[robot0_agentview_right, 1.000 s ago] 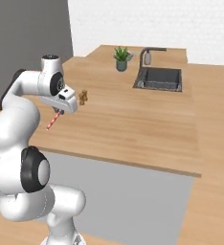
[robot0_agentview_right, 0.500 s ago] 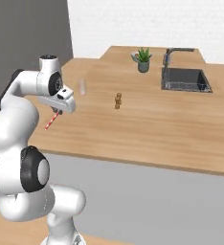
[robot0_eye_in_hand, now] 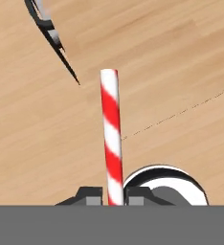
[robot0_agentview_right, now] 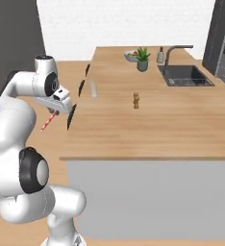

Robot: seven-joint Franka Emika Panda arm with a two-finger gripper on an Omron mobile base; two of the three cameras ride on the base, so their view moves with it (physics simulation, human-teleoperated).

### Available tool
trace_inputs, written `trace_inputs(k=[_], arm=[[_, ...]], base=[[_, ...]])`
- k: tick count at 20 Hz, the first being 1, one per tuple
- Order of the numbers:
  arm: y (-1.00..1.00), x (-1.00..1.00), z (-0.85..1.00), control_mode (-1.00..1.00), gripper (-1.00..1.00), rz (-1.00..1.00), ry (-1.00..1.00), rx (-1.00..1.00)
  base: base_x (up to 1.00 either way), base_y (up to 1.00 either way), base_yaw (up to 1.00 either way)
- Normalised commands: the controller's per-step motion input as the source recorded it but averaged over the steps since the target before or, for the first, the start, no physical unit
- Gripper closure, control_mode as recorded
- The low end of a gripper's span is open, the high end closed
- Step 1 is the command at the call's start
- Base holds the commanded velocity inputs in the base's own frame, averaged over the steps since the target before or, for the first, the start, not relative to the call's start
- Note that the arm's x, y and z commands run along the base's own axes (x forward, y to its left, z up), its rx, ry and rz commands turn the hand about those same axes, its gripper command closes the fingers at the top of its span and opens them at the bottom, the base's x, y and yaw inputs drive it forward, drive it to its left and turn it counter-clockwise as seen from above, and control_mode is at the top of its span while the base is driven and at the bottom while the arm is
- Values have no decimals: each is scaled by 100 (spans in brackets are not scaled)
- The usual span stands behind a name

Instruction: Take a straw from the drawer in front and place it inside the glass cup on the dining counter.

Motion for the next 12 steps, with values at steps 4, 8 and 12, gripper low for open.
trace_inputs(k=[4,8,12], arm=[[0,0,0,100,100,0,0,0],[0,0,0,100,100,0,0,0],[0,0,0,100,100,0,0,0]], base=[[31,100,-49],[36,100,-54],[22,100,-56]])
